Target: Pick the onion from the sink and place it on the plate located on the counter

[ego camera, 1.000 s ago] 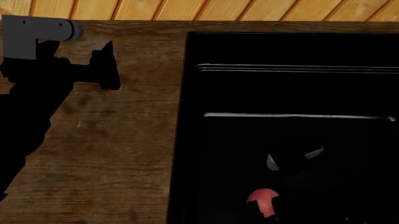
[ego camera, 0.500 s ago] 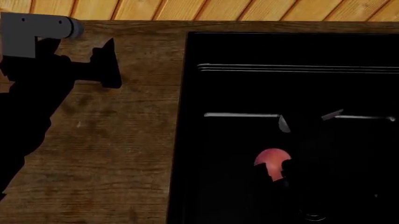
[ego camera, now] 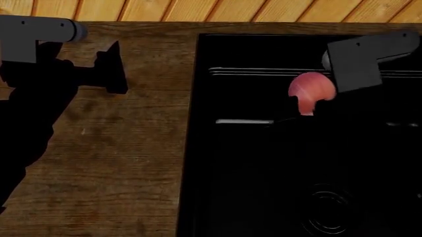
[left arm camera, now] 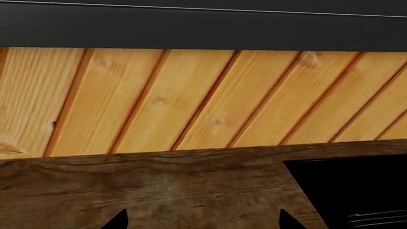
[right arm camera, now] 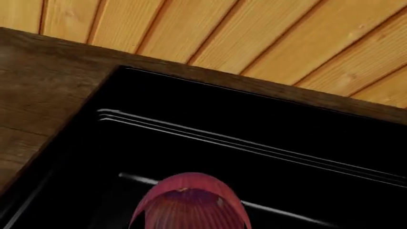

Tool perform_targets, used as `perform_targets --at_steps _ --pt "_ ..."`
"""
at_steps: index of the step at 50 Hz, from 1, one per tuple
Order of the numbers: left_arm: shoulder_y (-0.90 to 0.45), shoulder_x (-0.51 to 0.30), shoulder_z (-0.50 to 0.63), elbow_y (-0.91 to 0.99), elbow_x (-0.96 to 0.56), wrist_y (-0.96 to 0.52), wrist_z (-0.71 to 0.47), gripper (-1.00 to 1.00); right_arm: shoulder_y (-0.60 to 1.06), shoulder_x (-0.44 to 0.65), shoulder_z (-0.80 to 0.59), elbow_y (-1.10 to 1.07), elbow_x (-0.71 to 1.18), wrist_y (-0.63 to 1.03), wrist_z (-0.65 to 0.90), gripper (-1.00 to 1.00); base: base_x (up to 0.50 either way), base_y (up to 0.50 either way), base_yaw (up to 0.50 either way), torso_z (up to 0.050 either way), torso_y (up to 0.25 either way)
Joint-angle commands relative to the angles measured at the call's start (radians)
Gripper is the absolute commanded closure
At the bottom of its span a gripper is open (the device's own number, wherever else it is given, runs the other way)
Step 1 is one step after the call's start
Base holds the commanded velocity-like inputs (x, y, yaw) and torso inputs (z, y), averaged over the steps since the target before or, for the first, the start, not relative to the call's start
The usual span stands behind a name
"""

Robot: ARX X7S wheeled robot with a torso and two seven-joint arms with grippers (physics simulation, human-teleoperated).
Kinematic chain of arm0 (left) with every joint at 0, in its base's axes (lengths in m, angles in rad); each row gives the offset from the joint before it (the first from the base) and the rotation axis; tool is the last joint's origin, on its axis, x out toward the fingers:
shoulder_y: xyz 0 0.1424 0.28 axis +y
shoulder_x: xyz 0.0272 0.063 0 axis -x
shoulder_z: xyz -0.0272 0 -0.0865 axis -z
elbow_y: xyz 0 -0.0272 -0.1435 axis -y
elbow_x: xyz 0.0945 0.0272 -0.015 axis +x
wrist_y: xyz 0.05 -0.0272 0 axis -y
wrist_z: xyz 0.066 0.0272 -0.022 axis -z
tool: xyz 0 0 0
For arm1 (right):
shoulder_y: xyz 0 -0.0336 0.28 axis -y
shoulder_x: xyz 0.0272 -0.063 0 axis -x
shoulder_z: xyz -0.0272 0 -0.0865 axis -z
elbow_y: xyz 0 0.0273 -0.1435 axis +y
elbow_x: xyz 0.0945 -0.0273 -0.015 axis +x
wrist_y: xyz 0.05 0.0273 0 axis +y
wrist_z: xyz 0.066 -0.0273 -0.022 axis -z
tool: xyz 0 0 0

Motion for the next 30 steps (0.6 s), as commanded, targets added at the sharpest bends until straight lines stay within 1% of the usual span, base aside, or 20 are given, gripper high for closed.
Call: perform_targets --at_steps 1,4,16,25,30 --pt "0.006 -0.003 -0.003 0.01 -0.006 0.005 -0.007 -1.0 -0.007 -0.015 0.036 -0.027 -0.056 -0.065 0.027 1.0 0.0 0.0 0.0 0.0 0.0" --pt "0.007 -0.004 -0.002 0.02 -0.01 -0.003 -0.01 -1.0 -0.012 -0.017 0.042 -0.032 -0.053 -0.072 0.031 1.0 0.0 0.0 0.0 0.0 0.04" --pt "0.001 0.005 0.001 -0.041 -0.004 0.041 0.008 -1.0 -0.004 -0.023 0.043 -0.029 -0.051 -0.073 0.034 1.0 0.0 0.0 0.0 0.0 0.25" --pt "0.005 -0.001 -0.005 -0.02 -0.016 0.025 -0.002 -1.0 0.002 -0.029 0.041 -0.029 -0.047 -0.07 0.034 1.0 0.0 0.0 0.0 0.0 0.25" --pt "0.015 -0.01 -0.007 0.027 -0.029 -0.007 -0.019 -1.0 0.001 -0.029 0.041 -0.032 -0.046 -0.07 0.038 1.0 0.0 0.0 0.0 0.0 0.25"
